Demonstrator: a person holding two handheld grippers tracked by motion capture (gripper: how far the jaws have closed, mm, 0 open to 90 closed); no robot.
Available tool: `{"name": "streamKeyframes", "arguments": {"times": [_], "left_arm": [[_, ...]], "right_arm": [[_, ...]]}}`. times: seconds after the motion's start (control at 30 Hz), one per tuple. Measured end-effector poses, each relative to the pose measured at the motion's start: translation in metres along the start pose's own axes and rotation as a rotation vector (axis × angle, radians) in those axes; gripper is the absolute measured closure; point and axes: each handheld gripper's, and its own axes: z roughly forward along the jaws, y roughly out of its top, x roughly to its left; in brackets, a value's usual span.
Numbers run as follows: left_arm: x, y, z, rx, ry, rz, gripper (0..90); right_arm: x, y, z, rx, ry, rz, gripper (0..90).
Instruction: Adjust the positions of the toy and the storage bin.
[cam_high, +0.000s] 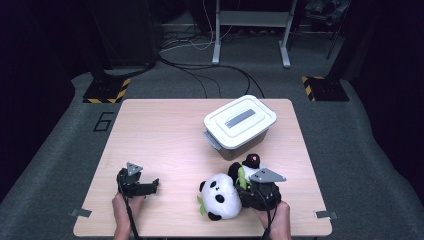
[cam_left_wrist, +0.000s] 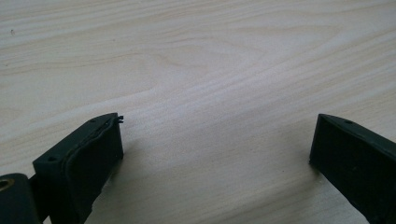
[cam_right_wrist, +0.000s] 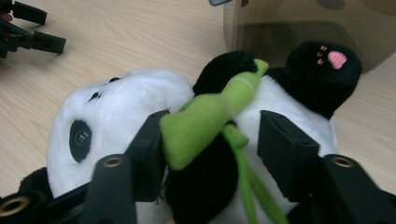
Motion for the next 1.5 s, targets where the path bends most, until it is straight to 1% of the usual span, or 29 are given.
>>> {"name": "streamKeyframes", "arguments": {"times": [0.1,0.2,0.23,0.27,0.3,0.33,0.37,0.43,0.5,0.57,0.67,0.77,0.83,0.87,0.9,0.93,0.97,1.07,1.13,1.17,1.2,1.23,1.27,1.3,1.33,1.4,1.43,1.47,1.5], "left_arm": [[0.0,0.0,0.0,0.0,0.001,-0.002,2.3],[0.0,0.0,0.0,0.001,0.0,-0.002,2.3],[0.0,0.0,0.0,0.001,0.001,-0.002,2.2],[0.0,0.0,0.0,0.001,0.001,-0.002,2.3],[0.0,0.0,0.0,0.001,0.001,-0.002,2.3],[0.0,0.0,0.0,0.001,0.002,-0.004,2.3],[0.0,0.0,0.0,-0.001,0.003,-0.003,2.5],[0.0,0.0,0.0,0.003,0.003,-0.005,2.5],[0.0,0.0,0.0,0.003,0.005,-0.007,2.4],[-0.001,0.001,0.0,0.001,0.009,-0.011,2.4],[-0.001,0.001,0.0,0.003,0.01,-0.017,2.4],[-0.001,0.002,-0.001,0.015,0.008,-0.025,2.4],[0.0,0.003,-0.004,-0.002,-0.013,-0.043,2.6],[-0.001,0.004,-0.005,-0.002,-0.016,-0.042,2.6],[-0.002,0.005,-0.007,-0.015,-0.017,-0.042,2.7],[-0.004,0.007,-0.009,-0.021,-0.025,-0.042,2.9],[-0.006,0.009,-0.011,-0.025,-0.034,-0.042,2.9],[-0.014,0.014,-0.017,-0.025,-0.061,-0.016,3.0],[-0.022,0.017,-0.022,-0.031,-0.082,-0.006,3.0],[-0.029,0.02,-0.026,-0.038,-0.106,0.006,2.9],[-0.029,0.02,-0.026,-0.038,-0.106,0.006,3.0],[-0.034,0.022,-0.028,-0.04,-0.113,0.018,3.0],[-0.039,0.024,-0.03,-0.044,-0.119,0.027,2.9],[-0.044,0.026,-0.032,-0.041,-0.134,0.043,2.9],[-0.051,0.028,-0.034,-0.048,-0.15,0.051,2.9],[-0.061,0.031,-0.037,-0.056,-0.169,0.069,2.9],[-0.071,0.033,-0.04,-0.061,-0.193,0.085,2.9],[-0.071,0.033,-0.04,-0.061,-0.193,0.085,2.9],[-0.077,0.035,-0.042,-0.063,-0.206,0.094,2.9]], "right_arm": [[-0.007,0.003,-0.009,-0.018,-0.009,-0.005,30.4],[-0.02,0.003,-0.018,-0.023,-0.022,-0.014,19.2],[-0.024,0.002,-0.02,-0.024,-0.026,-0.011,16.7],[-0.034,-0.002,-0.024,-0.036,-0.027,-0.009,13.7],[-0.034,-0.002,-0.024,-0.036,-0.027,-0.009,13.7],[-0.039,-0.004,-0.026,-0.039,-0.026,-0.008,12.5],[-0.048,-0.008,-0.029,-0.057,-0.023,0.0,9.1],[-0.051,-0.009,-0.03,-0.062,-0.013,0.008,9.0],[-0.059,-0.012,-0.035,-0.087,0.033,0.031,8.8],[-0.06,-0.013,-0.038,-0.09,0.028,0.032,8.6],[-0.054,-0.013,-0.047,-0.095,0.027,0.008,7.9],[-0.053,-0.012,-0.052,-0.104,0.036,0.007,7.2],[-0.052,-0.011,-0.063,-0.122,0.014,-0.003,7.0],[-0.052,-0.011,-0.063,-0.122,0.014,-0.003,7.0],[-0.053,-0.011,-0.066,-0.123,0.007,-0.009,6.9],[-0.06,-0.013,-0.07,-0.127,-0.03,-0.005,6.8],[-0.06,-0.013,-0.07,-0.127,-0.03,-0.005,6.8],[-0.075,-0.022,-0.072,-0.122,-0.066,0.029,6.6],[-0.085,-0.031,-0.072,-0.112,-0.096,0.053,6.6],[-0.096,-0.04,-0.07,-0.105,-0.12,0.081,6.7],[-0.096,-0.04,-0.07,-0.105,-0.12,0.081,6.7],[-0.1,-0.044,-0.069,-0.101,-0.128,0.092,6.7],[-0.111,-0.053,-0.065,-0.094,-0.152,0.115,6.9],[-0.115,-0.058,-0.063,-0.093,-0.154,0.13,7.0],[-0.115,-0.058,-0.063,-0.093,-0.154,0.13,7.0],[-0.126,-0.068,-0.056,-0.085,-0.172,0.159,6.9],[-0.134,-0.075,-0.05,-0.08,-0.178,0.189,6.9],[-0.134,-0.075,-0.05,-0.08,-0.178,0.189,6.9],[-0.141,-0.084,-0.04,-0.059,-0.208,0.202,7.0]]}}
